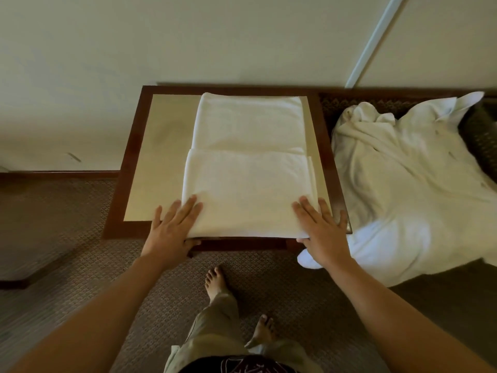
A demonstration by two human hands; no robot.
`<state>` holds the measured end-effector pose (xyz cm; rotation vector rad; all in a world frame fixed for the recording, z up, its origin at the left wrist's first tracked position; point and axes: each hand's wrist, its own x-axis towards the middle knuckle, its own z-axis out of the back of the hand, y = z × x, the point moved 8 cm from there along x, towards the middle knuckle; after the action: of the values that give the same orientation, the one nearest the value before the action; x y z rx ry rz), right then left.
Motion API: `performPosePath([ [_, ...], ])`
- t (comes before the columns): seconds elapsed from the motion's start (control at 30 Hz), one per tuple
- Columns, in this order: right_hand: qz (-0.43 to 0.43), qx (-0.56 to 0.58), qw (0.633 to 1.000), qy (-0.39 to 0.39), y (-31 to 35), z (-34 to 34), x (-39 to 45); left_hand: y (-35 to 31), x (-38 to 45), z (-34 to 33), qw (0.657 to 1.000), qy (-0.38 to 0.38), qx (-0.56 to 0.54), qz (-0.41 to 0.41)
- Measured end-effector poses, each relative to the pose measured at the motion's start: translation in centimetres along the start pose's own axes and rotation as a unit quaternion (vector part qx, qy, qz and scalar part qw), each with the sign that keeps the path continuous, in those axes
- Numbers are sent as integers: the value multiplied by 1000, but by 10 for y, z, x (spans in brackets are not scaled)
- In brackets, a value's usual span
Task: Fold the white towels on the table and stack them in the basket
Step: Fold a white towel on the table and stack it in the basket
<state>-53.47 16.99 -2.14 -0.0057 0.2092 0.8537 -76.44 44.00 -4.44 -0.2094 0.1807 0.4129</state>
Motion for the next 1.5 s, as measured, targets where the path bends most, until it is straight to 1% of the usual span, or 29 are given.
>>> performPosePath([
  [0.1,-7,11,998,-68,-4,7,-14,1,-18,3,999,-23,-30,20],
  [0.13,-9,23,997,-74,-5,6,-18,0,-22,4,998,-29,-45,23],
  [0.27,-17,90,995,-42,-9,5,-38,-7,-46,5,987,-70,-138,55],
  [0.37,-23,168,985,-43,-14,12,-56,-6,-65,7,958,-95,-241,123],
  [0.43,-28,205,977,-52,-20,15,-68,-10,-78,15,941,-115,-287,137],
  [0.5,-22,245,966,-74,-24,21,-81,-17,-92,26,916,-133,-348,149],
  [0.53,-10,270,958,-93,-26,25,-87,-20,-97,31,902,-137,-376,161],
  [0.6,-5,346,931,-118,-29,37,-98,-25,-108,39,880,-157,-407,189],
  [0.7,-45,464,877,-116,-34,51,-111,-35,-118,60,850,-216,-439,194],
  [0.77,-49,499,856,-123,-33,61,-116,-40,-121,74,833,-257,-449,195],
  [0.83,-42,516,845,-129,-28,70,-117,-42,-121,87,825,-292,-440,199],
  [0.9,-39,532,834,-141,-23,81,-113,-40,-117,96,820,-311,-435,202],
  [1.03,-43,572,803,-161,-15,103,-93,-33,-99,111,816,-321,-433,210],
  [1.07,-44,573,801,-165,-14,108,-86,-31,-92,114,815,-320,-433,214],
  [1.17,-59,567,803,-174,-15,115,-59,-20,-65,123,810,-320,-433,230],
  [1.3,-74,541,810,-213,-23,118,-13,1,-16,130,816,-308,-428,236],
  [1.4,-96,534,813,-210,-26,114,29,17,28,132,829,-288,-421,231],
  [1.5,-132,530,817,-186,-32,100,73,29,71,126,840,-254,-416,239],
])
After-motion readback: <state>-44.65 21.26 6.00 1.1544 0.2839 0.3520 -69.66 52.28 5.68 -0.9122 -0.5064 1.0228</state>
